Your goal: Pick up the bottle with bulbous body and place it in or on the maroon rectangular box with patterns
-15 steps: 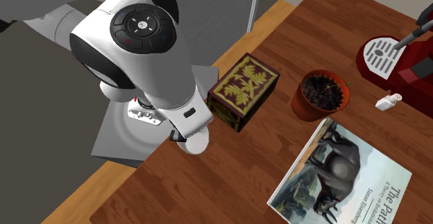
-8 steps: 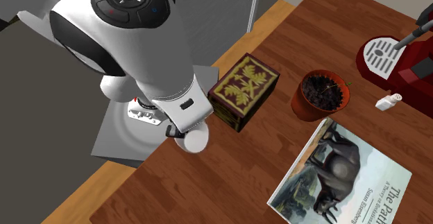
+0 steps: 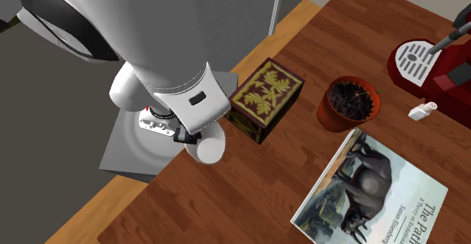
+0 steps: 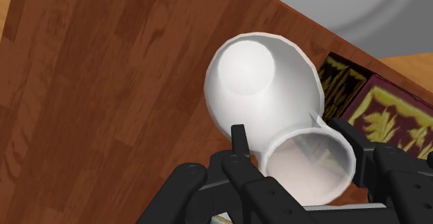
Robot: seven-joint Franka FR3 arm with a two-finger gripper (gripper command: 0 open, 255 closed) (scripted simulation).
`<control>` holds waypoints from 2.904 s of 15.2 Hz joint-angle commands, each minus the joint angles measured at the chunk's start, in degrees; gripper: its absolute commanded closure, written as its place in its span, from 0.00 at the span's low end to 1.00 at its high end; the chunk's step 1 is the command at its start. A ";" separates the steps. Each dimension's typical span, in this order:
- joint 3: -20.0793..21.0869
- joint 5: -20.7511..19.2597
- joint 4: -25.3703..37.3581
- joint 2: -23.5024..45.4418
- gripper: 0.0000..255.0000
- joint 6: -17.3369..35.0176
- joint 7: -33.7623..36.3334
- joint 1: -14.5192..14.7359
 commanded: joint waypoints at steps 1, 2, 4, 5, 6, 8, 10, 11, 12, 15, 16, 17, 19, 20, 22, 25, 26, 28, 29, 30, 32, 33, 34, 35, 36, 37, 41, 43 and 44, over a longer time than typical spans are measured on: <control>0.25 0.28 1.81 0.62 1.00 -1.18 -0.09 0.18; 0.38 0.43 2.73 0.92 1.00 -1.81 -0.12 0.27; 0.64 0.71 4.59 1.54 1.00 -3.05 -0.20 0.43; 0.77 0.85 5.54 1.87 1.00 -3.66 -0.24 0.51; 0.89 0.98 6.49 2.20 1.00 -4.28 -0.28 0.59; 1.12 1.24 8.41 2.90 1.00 -5.52 -0.36 0.75; 1.34 1.49 10.37 3.63 1.00 -6.75 -0.45 0.90; 1.44 1.60 11.37 4.00 1.00 -7.37 -0.50 0.98; 1.53 1.72 12.37 4.39 1.00 -7.98 -0.55 1.05; 4.09 3.94 14.56 5.92 1.00 -9.01 1.86 1.78; 5.31 4.97 15.34 6.62 1.00 -9.26 3.07 2.10; 6.50 5.98 16.19 7.37 1.00 -9.50 4.29 2.42; 8.82 7.92 18.07 9.01 1.00 -9.95 6.72 3.05; 9.96 8.85 19.10 9.91 1.00 -10.17 7.93 3.35; 12.19 10.62 21.35 11.86 1.00 -10.61 10.32 3.90; 15.44 13.03 25.19 15.14 1.00 -11.27 13.91 4.61; 16.49 13.75 26.60 16.32 1.00 -11.50 15.11 4.83; 18.57 15.08 29.62 18.82 1.00 -11.99 17.53 5.24; 19.60 15.69 31.23 20.14 1.00 -12.25 18.75 5.42; 20.62 16.24 32.91 21.51 1.00 -12.53 19.98 5.60; 22.66 17.21 36.51 24.39 1.00 -13.14 22.46 5.93; 23.67 17.62 38.43 25.91 1.00 -13.48 23.72 6.09; 24.70 17.97 40.43 27.48 1.00 -13.85 25.00 6.25; 25.73 18.27 42.53 29.12 1.00 -14.25 26.30 6.40; 26.77 18.50 44.72 30.81 1.00 -14.68 27.62 6.55; 27.00 18.54 45.23 31.21 1.00 -14.78 27.92 6.60; 26.93 18.74 40.09 29.22 1.00 -11.62 27.63 6.72; 26.92 18.84 37.65 28.32 1.00 -10.07 27.51 6.78; 26.91 18.89 36.46 27.89 1.00 -9.31 27.45 6.81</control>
